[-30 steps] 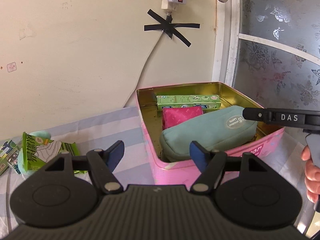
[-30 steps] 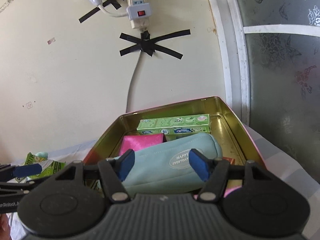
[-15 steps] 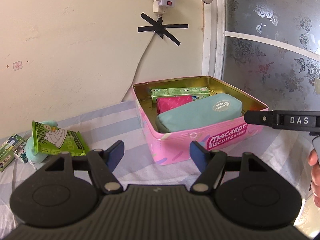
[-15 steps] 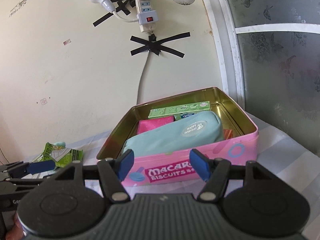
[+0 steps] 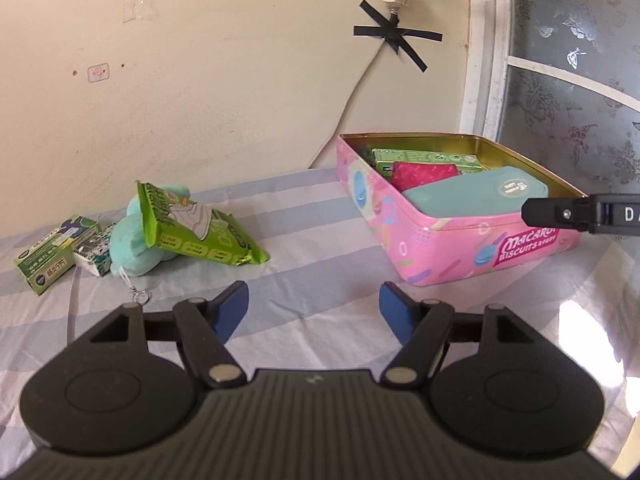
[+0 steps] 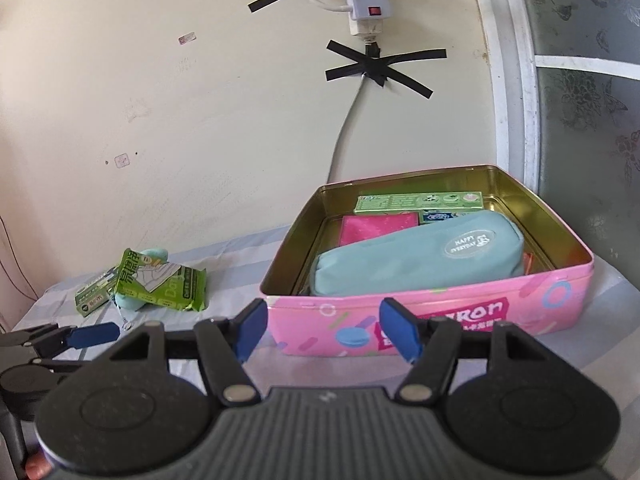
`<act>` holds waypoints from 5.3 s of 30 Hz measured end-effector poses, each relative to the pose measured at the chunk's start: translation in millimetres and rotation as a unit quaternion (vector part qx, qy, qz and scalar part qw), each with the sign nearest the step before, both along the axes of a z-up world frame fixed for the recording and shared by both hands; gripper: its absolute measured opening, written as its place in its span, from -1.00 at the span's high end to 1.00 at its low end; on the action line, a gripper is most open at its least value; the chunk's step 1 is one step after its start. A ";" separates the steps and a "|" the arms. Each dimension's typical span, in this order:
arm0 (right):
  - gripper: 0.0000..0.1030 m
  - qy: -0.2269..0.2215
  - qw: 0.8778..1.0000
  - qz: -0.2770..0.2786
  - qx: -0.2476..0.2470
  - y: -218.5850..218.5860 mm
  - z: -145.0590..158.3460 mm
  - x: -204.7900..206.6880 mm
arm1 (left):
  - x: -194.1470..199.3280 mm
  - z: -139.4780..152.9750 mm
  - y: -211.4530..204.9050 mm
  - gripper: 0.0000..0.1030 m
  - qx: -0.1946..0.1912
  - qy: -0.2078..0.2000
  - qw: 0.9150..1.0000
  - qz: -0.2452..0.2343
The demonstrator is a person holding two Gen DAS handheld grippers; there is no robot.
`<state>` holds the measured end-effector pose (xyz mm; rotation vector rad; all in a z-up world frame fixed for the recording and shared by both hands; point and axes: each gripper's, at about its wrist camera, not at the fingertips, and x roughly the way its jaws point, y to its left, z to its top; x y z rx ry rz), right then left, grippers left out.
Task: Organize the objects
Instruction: 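Withdraw the left gripper from the tin toward the green snack packet, then grasp the green snack packet with the right gripper and lift it, then carry the snack packet into the pink tin and open the right gripper, then withdraw the right gripper from the tin toward the mint plush bear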
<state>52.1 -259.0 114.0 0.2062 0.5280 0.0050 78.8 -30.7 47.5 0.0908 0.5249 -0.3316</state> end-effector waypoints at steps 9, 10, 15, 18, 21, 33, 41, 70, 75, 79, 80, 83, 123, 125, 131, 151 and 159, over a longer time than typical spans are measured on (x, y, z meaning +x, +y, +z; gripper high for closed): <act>-0.26 0.002 0.999 0.031 -0.021 40.0 7.0 17.2 | 12.2 -12.8 42.8 -0.43 0.001 0.008 1.000 0.030; -0.26 0.003 0.999 0.038 -0.024 46.4 6.6 20.6 | 13.7 -14.3 49.7 -0.43 -0.001 0.009 0.999 0.036; -0.26 0.019 0.997 0.071 -0.038 81.0 -2.3 36.1 | 24.8 -19.8 88.1 -0.43 -0.021 0.018 0.996 0.081; -0.26 0.031 0.994 0.096 -0.046 102.6 -8.6 48.0 | 30.5 -18.9 112.3 -0.43 -0.036 0.013 0.992 0.123; -0.27 0.040 0.990 0.125 -0.058 126.0 -14.3 61.5 | 34.0 -15.9 140.7 -0.43 -0.074 0.017 0.984 0.162; -0.45 0.022 0.976 0.200 -0.083 215.5 -24.5 123.5 | 36.5 -6.6 191.5 -0.43 -0.175 0.038 0.959 0.217; 0.43 -0.003 0.959 0.202 -0.198 248.0 -50.4 145.6 | 40.0 -10.5 196.0 -0.43 -0.186 0.044 0.957 0.219; 0.28 0.109 0.962 0.238 0.079 139.6 -86.5 106.3 | 45.0 -37.8 119.2 -0.14 -0.112 0.102 0.987 0.047; 0.43 0.090 0.965 0.241 0.042 140.9 -80.7 75.5 | 36.0 -31.5 118.0 0.00 -0.131 0.071 0.989 0.021; 0.48 0.066 0.973 0.220 0.027 121.3 -69.8 58.5 | 31.8 -21.0 95.6 0.00 -0.147 0.067 0.987 0.001; 0.49 0.056 0.975 0.213 0.027 113.2 -65.6 55.2 | 30.6 -15.4 86.8 0.00 -0.147 0.063 0.987 -0.006; 0.50 0.026 0.982 0.184 0.029 85.8 -51.9 50.0 | 35.4 4.2 55.5 0.01 -0.147 0.054 0.987 -0.023; 0.09 0.005 0.998 -0.023 0.053 -173.3 -19.7 106.9 | 111.8 50.9 -221.5 -0.30 0.024 -0.003 0.998 -0.054; 0.09 -0.001 0.999 -0.020 0.046 -164.5 -16.3 92.7 | 98.7 51.3 -217.9 -0.30 0.030 -0.006 0.998 -0.054; 0.04 -0.028 0.999 -0.021 0.030 -138.4 -10.7 49.9 | 63.4 45.4 -205.3 -0.30 0.046 -0.010 0.997 -0.054; -0.02 -0.052 0.996 -0.067 0.032 -74.8 -20.8 -36.1 | -0.8 15.1 -147.5 -0.30 0.054 -0.003 0.997 -0.047; -0.03 -0.048 0.997 -0.047 0.026 -52.7 -15.1 -32.6 | -5.8 11.1 -120.0 -0.30 0.048 -0.006 0.998 -0.028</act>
